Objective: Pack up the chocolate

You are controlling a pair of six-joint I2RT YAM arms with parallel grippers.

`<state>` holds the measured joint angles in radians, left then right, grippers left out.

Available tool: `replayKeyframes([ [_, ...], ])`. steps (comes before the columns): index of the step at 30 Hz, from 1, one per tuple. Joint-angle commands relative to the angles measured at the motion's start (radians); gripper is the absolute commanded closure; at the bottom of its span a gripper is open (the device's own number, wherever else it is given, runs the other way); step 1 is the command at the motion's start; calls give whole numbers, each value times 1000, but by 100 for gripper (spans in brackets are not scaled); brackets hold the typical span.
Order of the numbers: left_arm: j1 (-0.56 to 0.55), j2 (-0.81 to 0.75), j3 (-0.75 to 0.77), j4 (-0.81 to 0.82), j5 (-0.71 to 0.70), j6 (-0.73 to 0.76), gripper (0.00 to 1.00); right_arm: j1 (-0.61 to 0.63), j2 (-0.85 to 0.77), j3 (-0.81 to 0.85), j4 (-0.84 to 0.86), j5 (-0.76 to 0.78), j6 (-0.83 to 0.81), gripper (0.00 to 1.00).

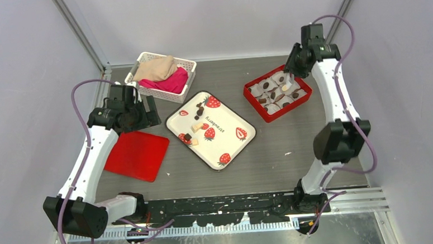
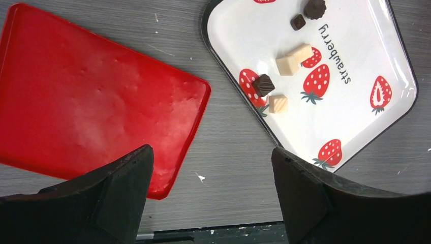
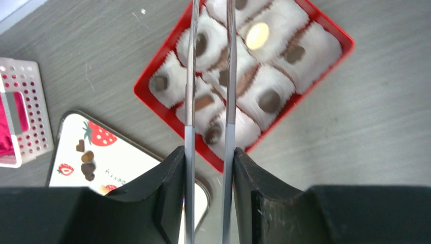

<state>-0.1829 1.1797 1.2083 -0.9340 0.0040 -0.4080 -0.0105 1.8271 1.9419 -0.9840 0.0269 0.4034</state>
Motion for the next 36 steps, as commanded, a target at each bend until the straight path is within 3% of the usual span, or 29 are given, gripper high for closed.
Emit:
replayKeyframes([
  [1,3,-23,24,24,25,13,14,4,-234,-253,75,110,28,99],
  [6,4,-22,9,37,36,18,13,3,-543,-625,117,311,90,99],
  [10,4,-16,0,47,56,20,14,3,-697,-847,92,396,203,99],
  [16,3,-14,-6,54,73,25,14,3,-731,-1042,153,329,329,93],
  [19,3,-24,-5,46,69,28,14,3,-726,-1119,229,288,352,79],
  [20,4,-29,-6,41,63,30,14,3,-725,-1136,244,277,357,69],
  [22,4,-37,-4,24,39,33,14,2,-729,-1161,257,265,362,40],
  [24,4,-48,-5,6,13,34,14,2,-741,-1168,255,262,359,25],
  [28,5,-51,-9,-25,-46,27,13,2,-796,-1140,242,270,331,18],
  [34,19,-5,-15,-97,-193,-54,13,10,-805,-998,241,239,271,17],
  [36,45,33,-26,-124,-223,-90,14,85,-786,-941,247,257,249,17],
])
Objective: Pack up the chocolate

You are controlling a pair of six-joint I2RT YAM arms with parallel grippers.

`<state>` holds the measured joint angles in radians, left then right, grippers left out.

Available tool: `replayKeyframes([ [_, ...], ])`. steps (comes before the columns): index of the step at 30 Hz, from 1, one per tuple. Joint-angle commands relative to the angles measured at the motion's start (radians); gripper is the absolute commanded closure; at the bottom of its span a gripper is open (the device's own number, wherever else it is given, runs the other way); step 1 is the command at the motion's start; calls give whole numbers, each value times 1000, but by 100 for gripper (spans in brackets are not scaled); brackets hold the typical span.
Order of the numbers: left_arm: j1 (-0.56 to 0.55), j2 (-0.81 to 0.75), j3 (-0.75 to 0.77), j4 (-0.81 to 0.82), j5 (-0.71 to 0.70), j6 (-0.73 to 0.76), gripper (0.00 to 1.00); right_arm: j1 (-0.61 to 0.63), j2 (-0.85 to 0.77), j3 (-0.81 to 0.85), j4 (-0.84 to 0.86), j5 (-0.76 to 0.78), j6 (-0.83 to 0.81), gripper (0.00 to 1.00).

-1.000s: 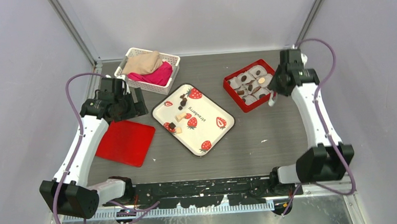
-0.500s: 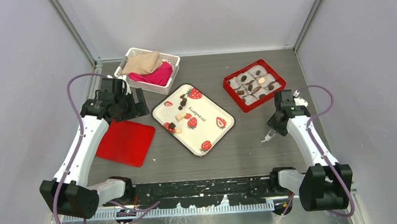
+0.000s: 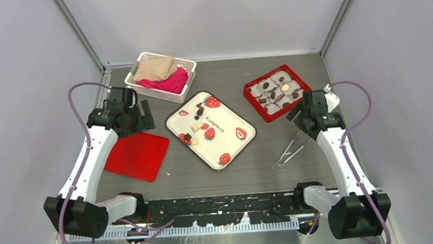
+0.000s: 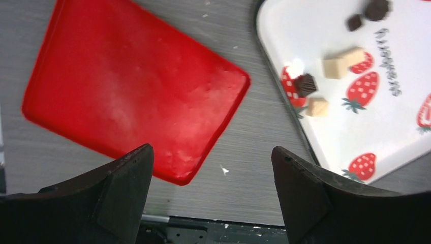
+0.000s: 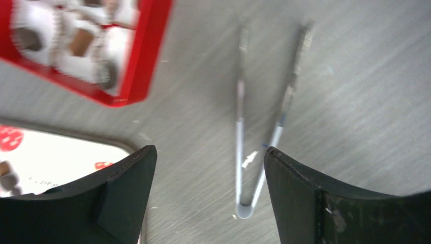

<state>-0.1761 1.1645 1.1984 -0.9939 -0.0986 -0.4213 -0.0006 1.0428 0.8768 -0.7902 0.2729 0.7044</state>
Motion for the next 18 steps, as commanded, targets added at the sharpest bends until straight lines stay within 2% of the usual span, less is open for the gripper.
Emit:
replayKeyframes([
  [1,53,71,-23,-73,-129,-97,15,109,13,153,54,27,-67,17],
  [5,65,187,-30,-54,-158,-197,23,244,89,222,78,50,-80,17],
  [8,64,299,16,-27,-222,-291,25,307,134,238,115,32,-61,17],
  [12,64,480,100,-22,-320,-381,27,341,160,251,141,6,-48,17],
  [18,65,668,180,16,-336,-440,29,344,138,263,126,-7,-65,17],
])
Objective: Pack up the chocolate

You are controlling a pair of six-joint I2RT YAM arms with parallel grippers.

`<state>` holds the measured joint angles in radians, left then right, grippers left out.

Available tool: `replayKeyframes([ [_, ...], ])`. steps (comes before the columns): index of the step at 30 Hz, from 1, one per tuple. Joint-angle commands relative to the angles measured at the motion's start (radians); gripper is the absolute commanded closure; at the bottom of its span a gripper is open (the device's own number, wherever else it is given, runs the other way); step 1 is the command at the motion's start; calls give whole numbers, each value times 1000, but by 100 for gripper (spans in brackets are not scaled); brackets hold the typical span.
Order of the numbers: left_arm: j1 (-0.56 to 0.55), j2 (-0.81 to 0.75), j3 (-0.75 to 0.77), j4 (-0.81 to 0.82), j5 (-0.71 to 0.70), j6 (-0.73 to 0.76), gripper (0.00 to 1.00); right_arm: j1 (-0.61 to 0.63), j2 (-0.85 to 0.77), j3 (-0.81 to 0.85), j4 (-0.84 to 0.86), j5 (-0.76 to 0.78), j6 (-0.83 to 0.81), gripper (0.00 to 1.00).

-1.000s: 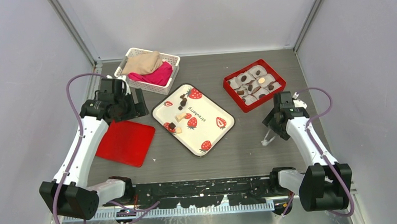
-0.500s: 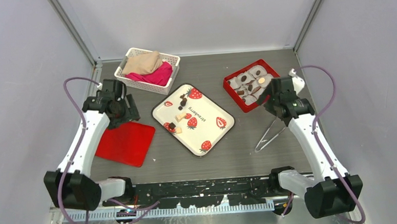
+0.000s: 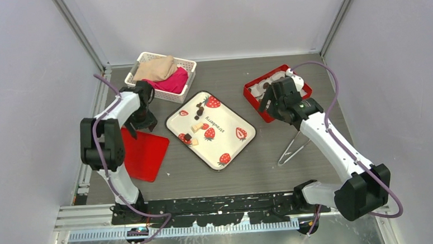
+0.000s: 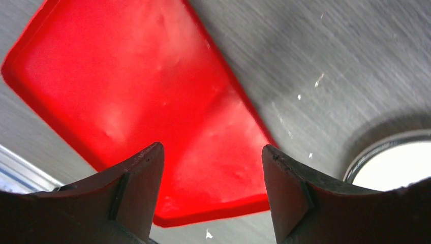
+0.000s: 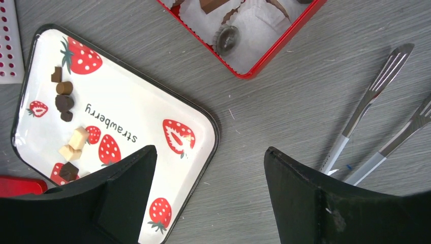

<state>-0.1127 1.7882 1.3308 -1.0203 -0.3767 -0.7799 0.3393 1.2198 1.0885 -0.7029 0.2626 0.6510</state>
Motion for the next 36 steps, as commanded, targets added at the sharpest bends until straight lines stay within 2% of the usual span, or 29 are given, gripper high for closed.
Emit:
replayKeyframes([
  [1,1,59,50,53,-49,-90,29,4,-47,49,34,4,-15,17],
  [5,2,108,32,94,-22,-123,31,4,-72,33,9,19,-18,17],
  [10,8,184,29,103,16,-170,42,5,-95,13,-1,20,-3,17],
  [15,26,178,-21,177,62,-174,58,4,-84,18,0,19,4,17],
  [20,60,153,-40,198,81,-141,80,4,-68,26,10,17,13,17],
  [22,74,136,-47,203,90,-127,83,4,-60,27,17,13,17,17],
  [25,86,92,-49,189,96,-102,98,4,-45,34,21,8,19,17],
  [31,87,-102,-38,151,117,4,100,4,-5,76,27,-27,11,18],
  [36,87,-290,-49,148,234,116,100,4,54,127,59,-118,13,17],
])
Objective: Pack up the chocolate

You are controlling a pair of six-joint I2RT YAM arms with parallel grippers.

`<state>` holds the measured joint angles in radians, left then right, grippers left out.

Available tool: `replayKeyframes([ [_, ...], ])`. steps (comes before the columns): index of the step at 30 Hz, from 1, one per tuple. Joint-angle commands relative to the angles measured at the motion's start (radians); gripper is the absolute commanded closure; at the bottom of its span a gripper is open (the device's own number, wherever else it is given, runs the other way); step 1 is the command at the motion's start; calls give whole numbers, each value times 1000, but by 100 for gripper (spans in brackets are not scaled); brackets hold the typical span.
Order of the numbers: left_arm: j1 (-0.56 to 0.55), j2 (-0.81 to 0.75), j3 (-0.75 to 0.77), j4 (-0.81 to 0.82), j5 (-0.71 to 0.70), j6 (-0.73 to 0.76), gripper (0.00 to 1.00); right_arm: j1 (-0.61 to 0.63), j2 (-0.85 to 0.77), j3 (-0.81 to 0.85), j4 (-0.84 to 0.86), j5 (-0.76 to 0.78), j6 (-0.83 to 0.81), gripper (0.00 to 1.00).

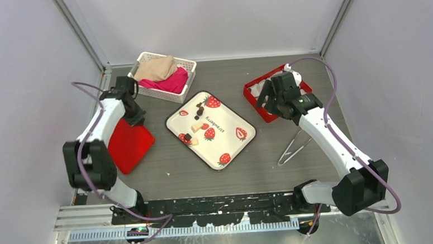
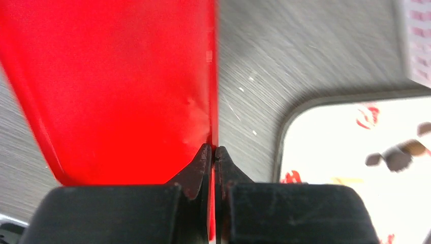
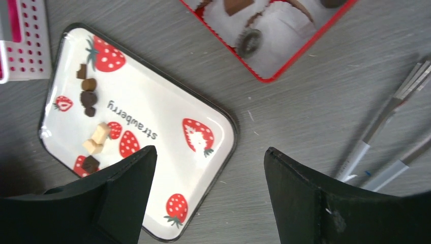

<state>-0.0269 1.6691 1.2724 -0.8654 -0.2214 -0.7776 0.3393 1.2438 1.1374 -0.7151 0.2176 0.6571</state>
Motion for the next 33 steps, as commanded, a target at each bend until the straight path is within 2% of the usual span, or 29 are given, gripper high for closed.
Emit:
replayKeyframes([
  [1,1,-203,6,-12,106,133,100,4,47,93,75,-97,11,17],
  [5,1,-315,-3,-27,207,191,100,4,108,153,106,-197,22,17],
  [10,1,-432,15,-37,357,239,100,10,206,257,137,-402,27,17],
  [15,0,-472,76,-66,487,279,100,45,295,344,163,-553,48,17],
  [18,-1,-477,112,-36,588,276,100,57,341,360,221,-632,116,17],
  [21,-1,-484,123,36,685,236,100,76,385,404,255,-671,149,17],
  [27,-1,-522,61,238,863,101,100,122,499,607,117,-651,97,17],
  [33,0,-525,63,415,1002,-57,100,116,502,532,264,-709,143,16],
])
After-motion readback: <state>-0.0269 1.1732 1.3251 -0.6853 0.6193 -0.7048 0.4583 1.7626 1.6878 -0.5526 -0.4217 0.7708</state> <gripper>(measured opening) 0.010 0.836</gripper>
